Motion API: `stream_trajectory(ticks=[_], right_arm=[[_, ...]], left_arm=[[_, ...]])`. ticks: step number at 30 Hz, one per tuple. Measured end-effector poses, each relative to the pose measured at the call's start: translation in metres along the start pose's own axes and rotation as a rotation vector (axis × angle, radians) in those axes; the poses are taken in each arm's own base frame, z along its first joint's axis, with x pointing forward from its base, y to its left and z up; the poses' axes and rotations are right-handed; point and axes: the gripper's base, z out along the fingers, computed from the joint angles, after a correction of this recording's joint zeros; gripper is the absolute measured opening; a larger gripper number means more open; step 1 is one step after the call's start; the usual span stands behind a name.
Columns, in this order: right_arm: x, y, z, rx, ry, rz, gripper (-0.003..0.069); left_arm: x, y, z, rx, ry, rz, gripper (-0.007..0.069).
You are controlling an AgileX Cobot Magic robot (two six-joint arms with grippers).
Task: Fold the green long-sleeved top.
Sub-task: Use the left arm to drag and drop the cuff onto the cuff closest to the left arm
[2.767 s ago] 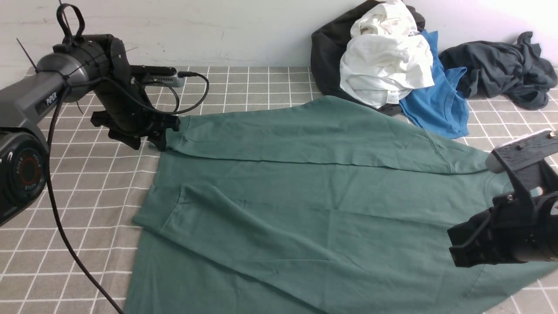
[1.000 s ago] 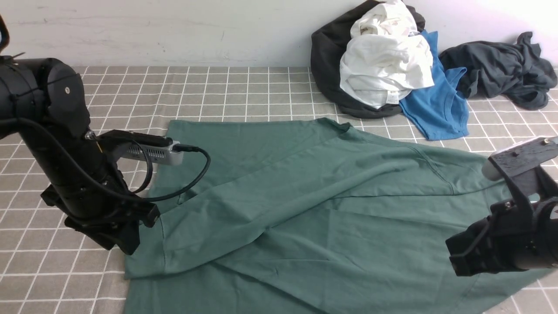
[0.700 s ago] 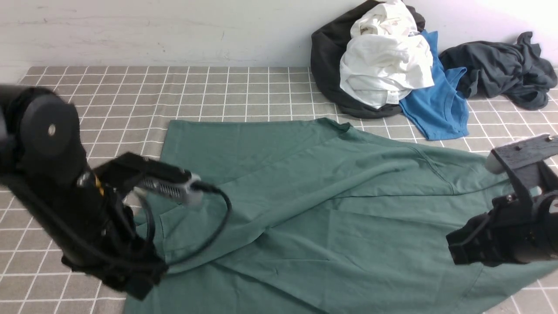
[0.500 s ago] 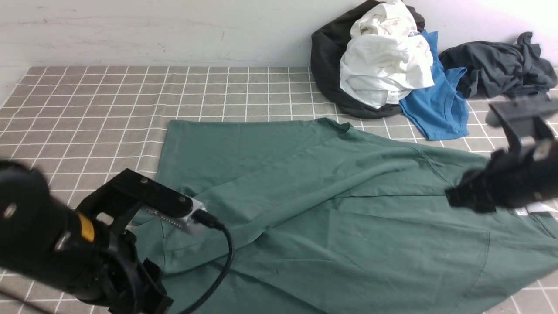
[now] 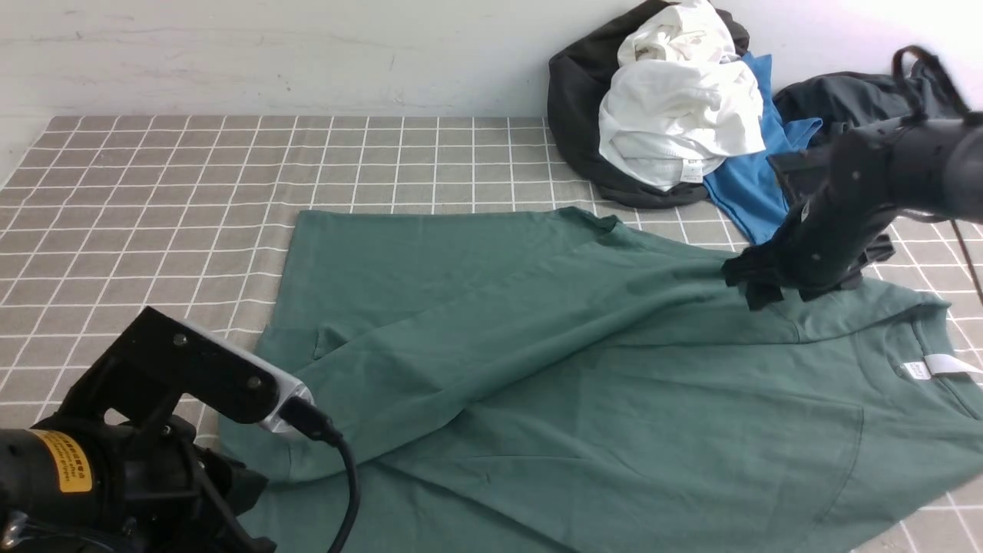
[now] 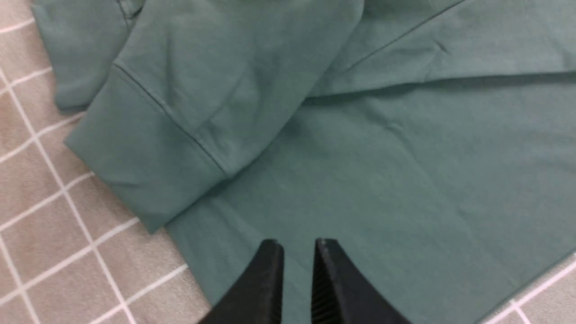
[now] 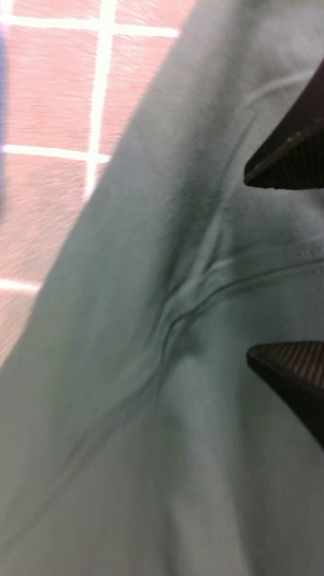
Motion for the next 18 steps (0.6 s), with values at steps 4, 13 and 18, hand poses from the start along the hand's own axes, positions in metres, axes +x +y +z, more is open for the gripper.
stream_trajectory(ticks=[4,13,18], right_arm=[[0.0,0.0,0.004,-0.001,0.044,0.019,0.0325],[-0.004,-0.005,-0.006,0.039,0.098,-0.115,-0.0003],[-0.017,-0.02,-0.021,0.068,0.078,-0.105,-0.0014]], left_arm=[[0.0,0.001,0.0,-0.008,0.001,0.013,0.0076],[0.0,0.001,0.0,-0.014,0.003,0.027,0.0076],[0.0,0.001,0.0,-0.014,0.003,0.028,0.0076]])
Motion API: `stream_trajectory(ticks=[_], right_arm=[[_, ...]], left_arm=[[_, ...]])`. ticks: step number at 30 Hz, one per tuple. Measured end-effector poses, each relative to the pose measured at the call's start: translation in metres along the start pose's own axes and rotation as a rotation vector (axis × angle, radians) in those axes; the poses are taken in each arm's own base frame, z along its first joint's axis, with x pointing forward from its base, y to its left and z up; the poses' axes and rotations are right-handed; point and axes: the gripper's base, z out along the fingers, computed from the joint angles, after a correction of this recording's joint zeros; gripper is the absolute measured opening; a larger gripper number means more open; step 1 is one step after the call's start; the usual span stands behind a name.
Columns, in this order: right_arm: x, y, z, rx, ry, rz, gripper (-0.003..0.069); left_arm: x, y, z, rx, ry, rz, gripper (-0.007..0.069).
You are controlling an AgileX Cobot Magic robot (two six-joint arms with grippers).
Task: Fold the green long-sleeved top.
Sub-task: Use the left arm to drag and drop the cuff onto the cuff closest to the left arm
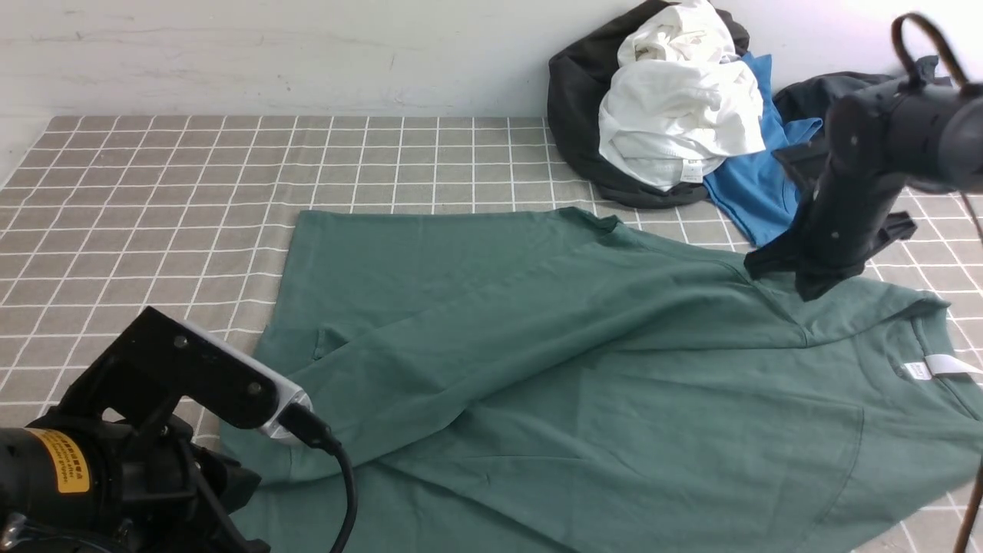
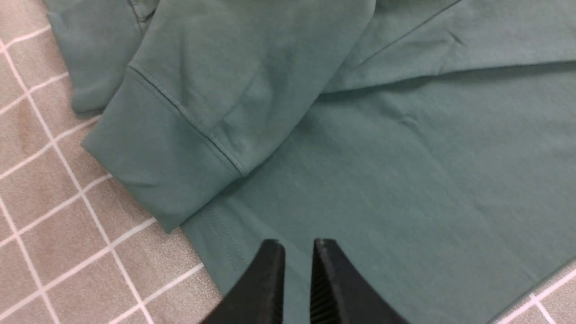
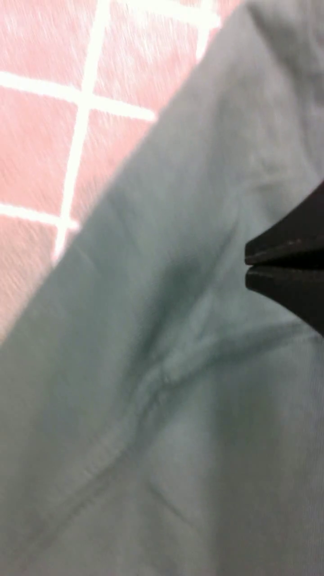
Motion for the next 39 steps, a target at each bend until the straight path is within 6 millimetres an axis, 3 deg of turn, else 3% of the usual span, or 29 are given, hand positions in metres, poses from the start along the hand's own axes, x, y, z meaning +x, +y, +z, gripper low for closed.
stream_trajectory(ticks=[6,11,13,19,22,25,27,28,29,31,39], right_arm=[[0.004,-0.014,-0.001,-0.007,0.043,0.036,-0.0014],[0.007,-0.004,-0.002,-0.11,0.082,0.093,0.0032],[0.007,0.001,-0.002,-0.15,0.085,0.093,0.0083],[0.011,0.005,0.002,-0.15,0.105,0.063,0.0328],[0.014,0.007,0.011,-0.147,0.13,0.057,0.0358],[0.017,0.01,0.025,-0.153,0.164,0.055,0.0335],[0.016,0.01,0.025,-0.151,0.161,0.055,0.0221],[0.016,0.01,0.025,-0.151,0.161,0.054,0.0221],[0.016,0.009,0.025,-0.143,0.159,0.044,0.0127],[0.014,0.007,0.024,-0.13,0.154,0.028,0.0037],[0.004,-0.005,0.018,-0.035,0.122,-0.027,0.0003]], left_arm=[[0.001,0.0,0.0,0.001,0.005,-0.003,0.0076],[0.003,-0.001,0.0,0.006,0.031,-0.01,0.0076],[0.003,-0.001,0.0,0.006,0.035,-0.01,0.0076],[0.005,-0.001,0.0,0.016,0.056,-0.017,0.0076],[0.005,-0.002,0.0,0.017,0.056,-0.019,0.0076],[0.005,-0.002,0.0,0.017,0.056,-0.019,0.0076],[0.005,-0.002,0.0,0.018,0.056,-0.02,0.0076],[0.005,-0.002,0.0,0.017,0.056,-0.02,0.0076],[0.005,-0.002,0.0,0.018,0.056,-0.021,0.0076],[0.005,-0.002,0.0,0.019,0.056,-0.022,0.0076],[0.005,-0.002,0.0,0.019,0.056,-0.022,0.0076]])
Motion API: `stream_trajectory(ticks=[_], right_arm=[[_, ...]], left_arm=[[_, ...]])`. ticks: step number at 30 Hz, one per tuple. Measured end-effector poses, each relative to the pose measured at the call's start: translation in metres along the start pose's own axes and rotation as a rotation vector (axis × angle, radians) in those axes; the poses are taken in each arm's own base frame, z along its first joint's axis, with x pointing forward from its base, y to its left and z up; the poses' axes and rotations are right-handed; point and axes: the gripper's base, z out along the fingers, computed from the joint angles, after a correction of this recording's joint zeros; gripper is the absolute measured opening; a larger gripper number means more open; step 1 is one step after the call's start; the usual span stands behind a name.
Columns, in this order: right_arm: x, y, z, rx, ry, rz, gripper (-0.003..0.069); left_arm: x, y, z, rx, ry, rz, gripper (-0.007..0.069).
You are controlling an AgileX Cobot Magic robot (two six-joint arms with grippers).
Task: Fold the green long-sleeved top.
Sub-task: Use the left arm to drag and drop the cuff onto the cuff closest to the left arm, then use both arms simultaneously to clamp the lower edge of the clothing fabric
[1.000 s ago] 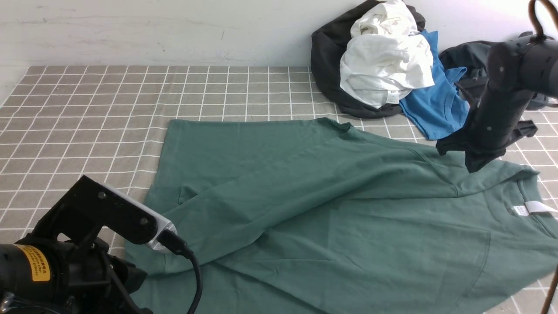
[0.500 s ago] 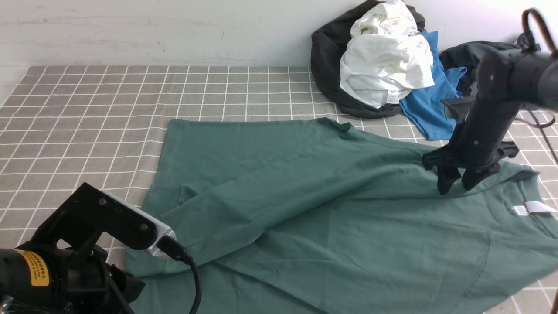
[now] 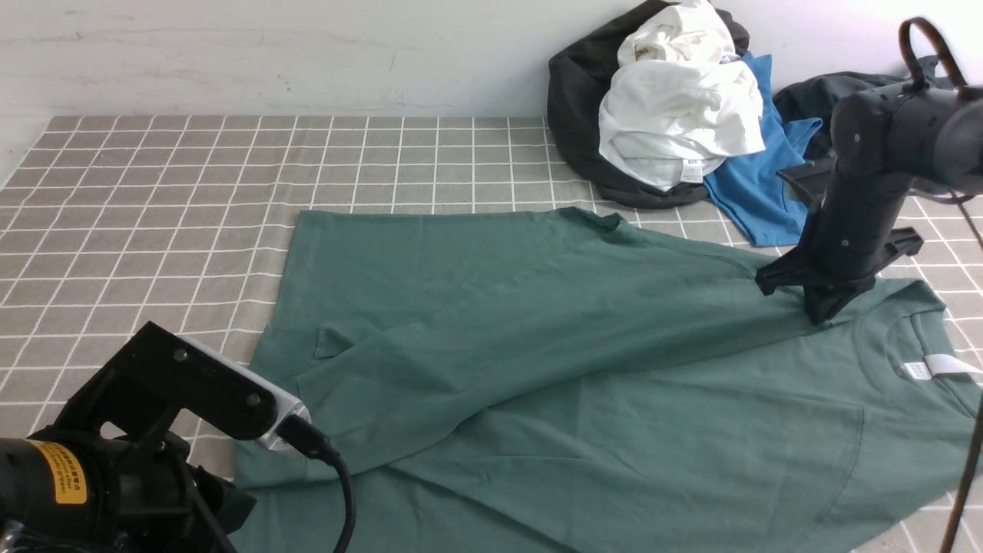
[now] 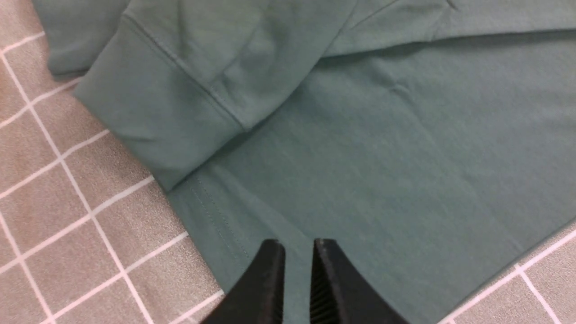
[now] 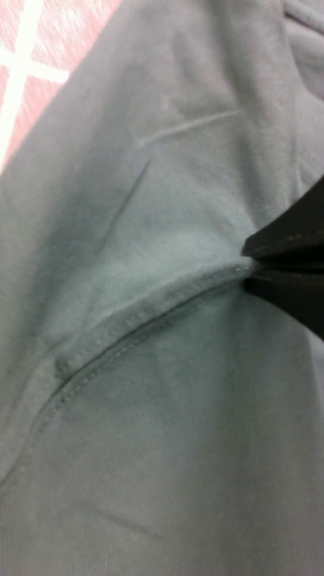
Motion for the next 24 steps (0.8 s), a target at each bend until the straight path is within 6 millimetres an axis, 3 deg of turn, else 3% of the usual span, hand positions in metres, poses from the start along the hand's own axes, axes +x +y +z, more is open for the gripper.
stream_trajectory(ticks=[7,10,13,17,22,24], right_arm=[[0.004,-0.005,-0.001,-0.031,0.034,0.036,0.0029],[0.003,-0.005,-0.005,-0.061,0.037,0.068,0.0108],[0.001,-0.001,-0.023,-0.132,-0.004,0.096,0.0185],[0.0,0.021,-0.092,-0.271,-0.173,0.042,0.0298],[0.015,0.068,-0.173,-0.321,-0.342,-0.122,0.032],[0.023,0.083,-0.192,-0.334,-0.379,-0.18,0.032]], left_arm=[[0.0,0.0,0.0,-0.001,0.001,0.001,0.0076],[0.001,0.0,0.0,-0.005,0.009,0.023,0.0079],[0.003,-0.002,0.0,0.006,0.034,0.064,0.01],[0.015,-0.017,0.008,0.056,0.207,0.239,0.0185],[0.027,-0.03,0.034,0.038,0.469,0.506,0.0335],[0.029,-0.034,0.045,0.026,0.529,0.583,0.0383]])
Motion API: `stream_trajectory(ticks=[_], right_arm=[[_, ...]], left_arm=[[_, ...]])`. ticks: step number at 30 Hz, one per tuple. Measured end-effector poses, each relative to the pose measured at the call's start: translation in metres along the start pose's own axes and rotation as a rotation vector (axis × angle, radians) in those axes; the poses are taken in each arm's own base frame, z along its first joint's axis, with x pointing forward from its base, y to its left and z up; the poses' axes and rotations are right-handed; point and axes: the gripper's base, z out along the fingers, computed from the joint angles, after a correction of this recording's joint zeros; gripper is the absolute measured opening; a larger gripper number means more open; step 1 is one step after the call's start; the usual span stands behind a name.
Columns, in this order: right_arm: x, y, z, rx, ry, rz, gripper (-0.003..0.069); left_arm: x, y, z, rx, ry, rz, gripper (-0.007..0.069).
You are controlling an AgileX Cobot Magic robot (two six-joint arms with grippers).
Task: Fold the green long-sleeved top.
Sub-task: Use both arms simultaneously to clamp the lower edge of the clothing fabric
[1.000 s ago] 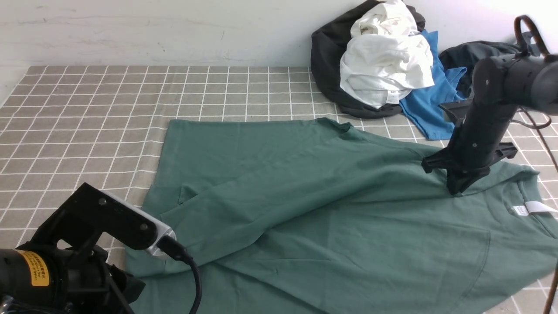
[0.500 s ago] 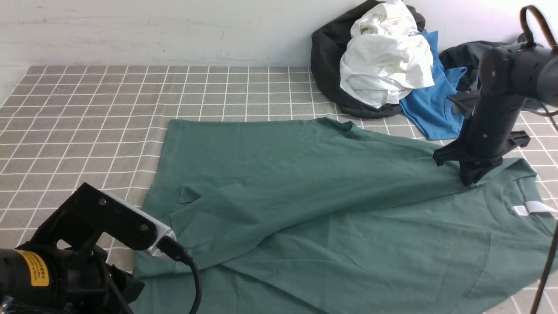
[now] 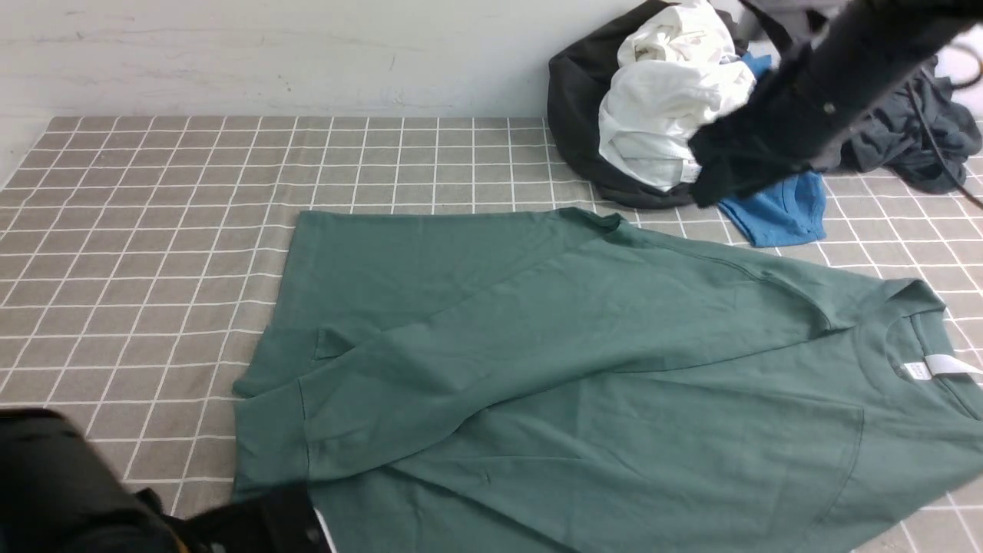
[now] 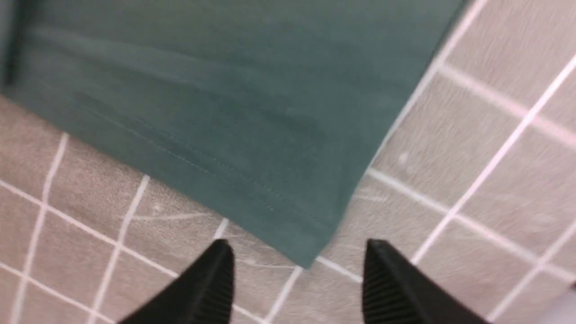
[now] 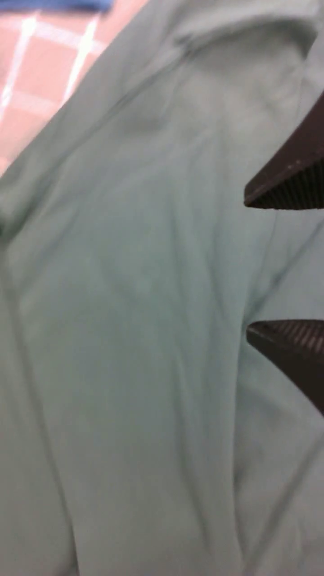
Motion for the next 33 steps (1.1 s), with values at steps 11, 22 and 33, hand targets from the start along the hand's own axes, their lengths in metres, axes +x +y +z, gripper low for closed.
stream_trajectory(ticks=[11,22,33], right_arm=[[0.038,0.046,-0.037,-0.021,0.014,-0.155,0.0321],[0.079,0.057,-0.111,0.054,-0.197,-0.338,0.0247],[0.202,0.044,-0.024,0.052,0.178,-0.528,0.0253]], left_arm=[[-0.022,-0.007,0.047,0.007,0.198,0.196,0.037],[-0.018,-0.001,0.006,-0.093,-0.023,0.147,-0.0006],[-0.002,0.008,-0.019,-0.142,-0.134,-0.111,-0.0006]])
